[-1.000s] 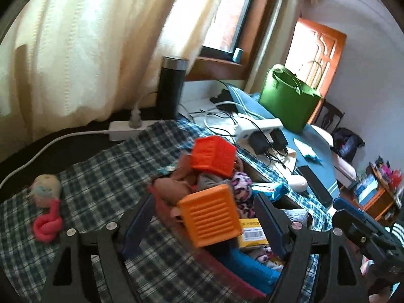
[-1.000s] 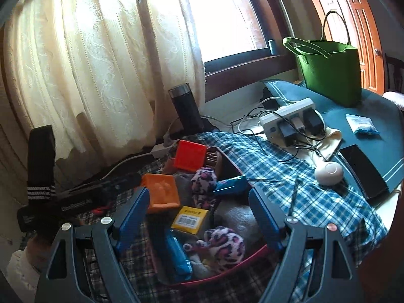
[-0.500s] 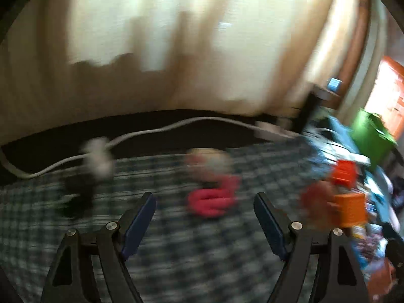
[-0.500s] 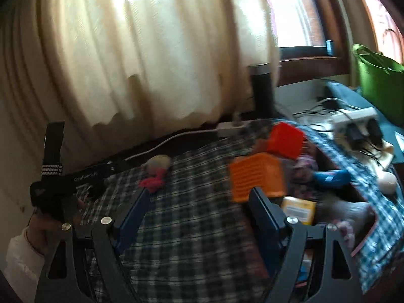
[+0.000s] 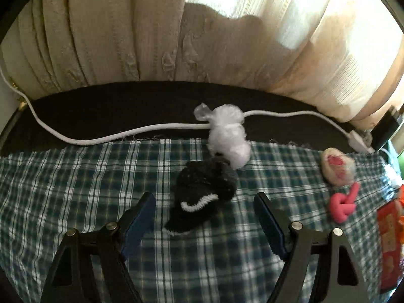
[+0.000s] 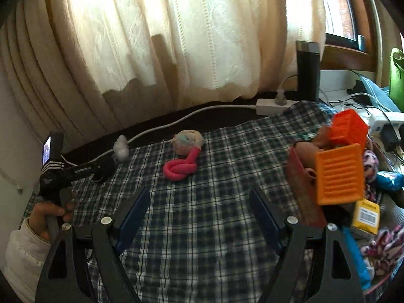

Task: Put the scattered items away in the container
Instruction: 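Grasp the black sock with the left gripper while the right grasps the pink knotted tube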

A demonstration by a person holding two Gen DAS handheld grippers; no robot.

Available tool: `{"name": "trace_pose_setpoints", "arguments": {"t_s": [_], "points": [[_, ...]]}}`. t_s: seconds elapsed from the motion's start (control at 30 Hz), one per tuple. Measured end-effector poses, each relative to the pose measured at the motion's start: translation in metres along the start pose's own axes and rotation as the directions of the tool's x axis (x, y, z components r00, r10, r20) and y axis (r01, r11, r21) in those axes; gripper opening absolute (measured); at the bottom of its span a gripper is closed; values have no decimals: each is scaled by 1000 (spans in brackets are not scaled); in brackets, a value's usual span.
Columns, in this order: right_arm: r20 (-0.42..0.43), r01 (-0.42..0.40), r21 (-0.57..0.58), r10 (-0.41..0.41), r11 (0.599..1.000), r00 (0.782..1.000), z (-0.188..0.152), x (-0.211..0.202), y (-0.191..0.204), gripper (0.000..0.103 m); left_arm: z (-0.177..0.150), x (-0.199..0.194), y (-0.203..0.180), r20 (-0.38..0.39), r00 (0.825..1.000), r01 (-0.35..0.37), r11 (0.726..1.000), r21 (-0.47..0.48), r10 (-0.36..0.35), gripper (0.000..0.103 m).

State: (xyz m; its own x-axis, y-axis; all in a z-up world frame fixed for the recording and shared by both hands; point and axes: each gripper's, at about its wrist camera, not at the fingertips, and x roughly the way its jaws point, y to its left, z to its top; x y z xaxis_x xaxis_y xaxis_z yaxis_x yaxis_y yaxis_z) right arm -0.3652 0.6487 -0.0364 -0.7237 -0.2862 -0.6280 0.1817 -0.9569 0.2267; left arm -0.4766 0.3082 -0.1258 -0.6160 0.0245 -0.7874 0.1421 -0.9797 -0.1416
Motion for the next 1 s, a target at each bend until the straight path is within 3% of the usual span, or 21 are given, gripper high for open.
{"name": "trace_pose_setpoints", "arguments": {"t_s": [0.2, 0.23, 0.33, 0.57, 0.77, 0.93, 1.0], "points": [[-50, 15, -14, -16, 1000, 999, 9, 35, 8, 84, -1, 16, 4, -6, 1000, -8, 1000, 6, 8, 81], [-60, 12, -15, -13, 1000, 998, 10, 41, 10, 84, -2, 17, 6, -6, 1000, -6, 1000, 1, 6, 78], [-88, 7, -23, -9, 1000, 996, 16, 61, 15, 84, -1, 15, 10, -3, 999, 32, 999, -13, -32, 50], [-153, 6, -34, -11, 999, 988, 24, 106, 26, 82, 3, -6, 16, 47, 998, 48, 998, -46, -45, 45], [-198, 5, 56, 6, 998, 980, 37, 139, 15, 63, 7, -22, 11, 85, 993, 86, 995, -45, -82, 45], [-226, 3, 190, 40, 982, 973, 45, 168, -4, 57, 7, -25, 1, 85, 991, 110, 994, -23, -107, 45], [-243, -10, 224, 66, 974, 968, 45, 177, -8, 48, 6, -23, -3, 79, 990, 115, 993, -16, -114, 45]]}}
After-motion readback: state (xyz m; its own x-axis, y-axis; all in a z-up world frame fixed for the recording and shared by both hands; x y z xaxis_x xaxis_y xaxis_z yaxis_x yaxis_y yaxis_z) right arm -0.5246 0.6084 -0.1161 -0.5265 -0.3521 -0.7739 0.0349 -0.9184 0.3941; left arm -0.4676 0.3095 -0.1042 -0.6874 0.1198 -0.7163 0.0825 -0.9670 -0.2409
